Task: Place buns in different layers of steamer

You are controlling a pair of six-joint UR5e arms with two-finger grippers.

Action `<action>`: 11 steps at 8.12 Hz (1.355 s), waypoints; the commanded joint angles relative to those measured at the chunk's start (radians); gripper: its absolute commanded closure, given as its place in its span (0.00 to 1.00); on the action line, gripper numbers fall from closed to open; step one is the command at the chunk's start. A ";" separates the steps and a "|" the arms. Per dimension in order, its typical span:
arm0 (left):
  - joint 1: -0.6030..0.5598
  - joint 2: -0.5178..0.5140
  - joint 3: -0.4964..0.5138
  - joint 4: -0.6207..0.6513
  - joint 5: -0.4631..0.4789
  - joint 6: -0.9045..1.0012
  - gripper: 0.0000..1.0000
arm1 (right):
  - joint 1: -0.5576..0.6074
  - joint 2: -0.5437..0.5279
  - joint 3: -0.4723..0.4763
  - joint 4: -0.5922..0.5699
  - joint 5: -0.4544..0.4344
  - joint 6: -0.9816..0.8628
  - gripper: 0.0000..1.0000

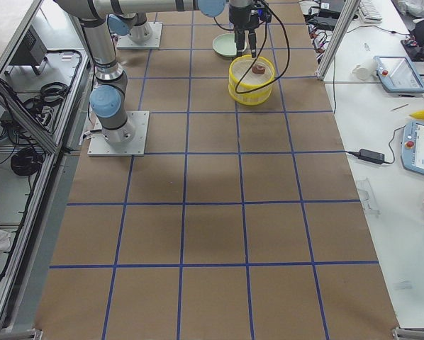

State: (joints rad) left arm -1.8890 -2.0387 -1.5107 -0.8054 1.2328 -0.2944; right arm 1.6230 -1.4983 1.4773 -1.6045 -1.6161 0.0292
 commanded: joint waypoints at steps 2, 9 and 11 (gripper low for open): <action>0.054 0.102 0.009 -0.214 0.201 0.120 0.00 | 0.002 -0.002 0.001 0.000 0.010 0.003 0.00; 0.240 0.379 -0.005 -0.693 0.401 0.139 0.00 | 0.002 -0.002 0.001 0.000 0.009 0.003 0.00; 0.264 0.408 -0.006 -0.747 0.401 0.139 0.00 | 0.002 0.000 0.001 -0.002 0.009 0.003 0.00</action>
State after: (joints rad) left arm -1.6449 -1.6609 -1.5151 -1.4962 1.6269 -0.1556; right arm 1.6245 -1.5002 1.4787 -1.6055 -1.6052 0.0322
